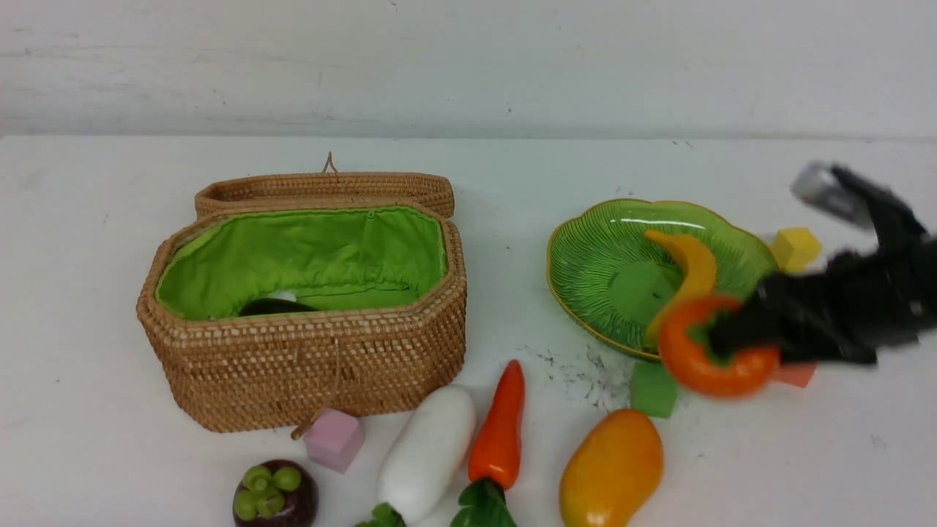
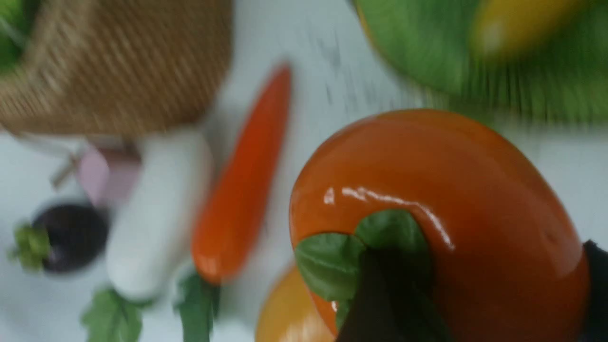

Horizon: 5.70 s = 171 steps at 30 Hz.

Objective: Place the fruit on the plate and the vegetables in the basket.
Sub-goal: Grab a tomato with your right arm and place it on the plate on the right, then use the right arm to grab a mango and put it into the right plate, then use the right arm to grab a carrot and put it into the left basket

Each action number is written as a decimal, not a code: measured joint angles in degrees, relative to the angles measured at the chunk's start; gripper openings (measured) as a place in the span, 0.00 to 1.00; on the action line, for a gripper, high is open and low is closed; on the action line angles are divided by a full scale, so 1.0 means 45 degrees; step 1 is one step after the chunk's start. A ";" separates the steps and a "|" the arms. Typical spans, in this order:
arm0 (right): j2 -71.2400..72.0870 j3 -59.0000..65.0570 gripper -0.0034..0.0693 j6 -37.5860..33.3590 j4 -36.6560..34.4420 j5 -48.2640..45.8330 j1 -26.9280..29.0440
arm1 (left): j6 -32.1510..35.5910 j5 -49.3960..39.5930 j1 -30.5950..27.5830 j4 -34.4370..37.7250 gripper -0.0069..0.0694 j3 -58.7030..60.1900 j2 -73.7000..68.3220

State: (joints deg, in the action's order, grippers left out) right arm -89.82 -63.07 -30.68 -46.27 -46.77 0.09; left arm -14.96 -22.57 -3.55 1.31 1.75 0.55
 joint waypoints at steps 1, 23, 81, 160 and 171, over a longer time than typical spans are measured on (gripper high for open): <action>-0.0171 -0.0411 0.75 0.0000 -0.0098 0.0068 -0.0026 | 0.0000 0.0000 0.0000 0.0000 0.40 0.0000 0.0000; -0.7940 -0.6639 0.74 -0.0422 -0.3351 0.2587 -0.0110 | 0.0000 0.0000 0.0000 0.0000 0.40 0.0000 0.0000; -0.1050 0.0624 0.87 0.9254 0.3300 0.1052 -0.5058 | 0.0000 0.0000 0.0000 0.0000 0.40 0.0000 0.0000; -0.0926 -0.3154 0.86 0.4876 0.4329 0.1627 -0.0652 | 0.0000 0.0000 0.0000 0.0000 0.40 0.0000 0.0000; -0.1025 -0.3073 0.83 0.5441 0.4469 -0.0890 -0.5579 | 0.0000 0.0000 0.0000 0.0000 0.40 0.0000 0.0000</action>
State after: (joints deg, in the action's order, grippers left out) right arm -94.43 -76.90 -6.19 -26.16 -50.77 -25.02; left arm -14.96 -22.57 -3.55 1.31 1.75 0.55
